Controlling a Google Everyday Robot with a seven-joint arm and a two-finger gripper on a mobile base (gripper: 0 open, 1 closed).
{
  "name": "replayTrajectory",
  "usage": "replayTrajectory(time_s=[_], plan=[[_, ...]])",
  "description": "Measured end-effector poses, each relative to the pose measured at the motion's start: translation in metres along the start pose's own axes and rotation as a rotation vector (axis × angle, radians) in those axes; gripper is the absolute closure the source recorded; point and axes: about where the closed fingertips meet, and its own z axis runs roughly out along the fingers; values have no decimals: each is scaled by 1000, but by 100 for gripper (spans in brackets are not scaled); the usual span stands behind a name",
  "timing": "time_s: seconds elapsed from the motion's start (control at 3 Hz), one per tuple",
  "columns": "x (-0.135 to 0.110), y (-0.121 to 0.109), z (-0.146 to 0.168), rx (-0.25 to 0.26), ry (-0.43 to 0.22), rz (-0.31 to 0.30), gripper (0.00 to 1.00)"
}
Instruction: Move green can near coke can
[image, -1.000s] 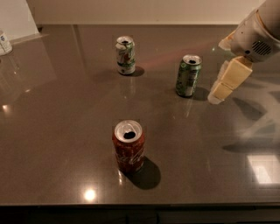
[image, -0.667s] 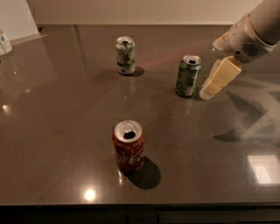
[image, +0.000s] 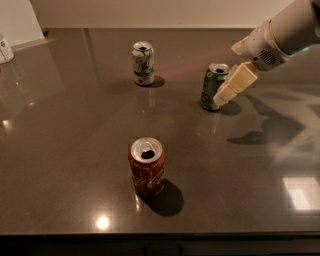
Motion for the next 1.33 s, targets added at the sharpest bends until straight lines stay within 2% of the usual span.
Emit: replayTrajectory(time_s=[0.33,1.0,1.33], plan=[[0,-13,13,8,-16,20,0],[10,-27,30,0,3,52,0],[12,-28,34,-22,13,64,18]])
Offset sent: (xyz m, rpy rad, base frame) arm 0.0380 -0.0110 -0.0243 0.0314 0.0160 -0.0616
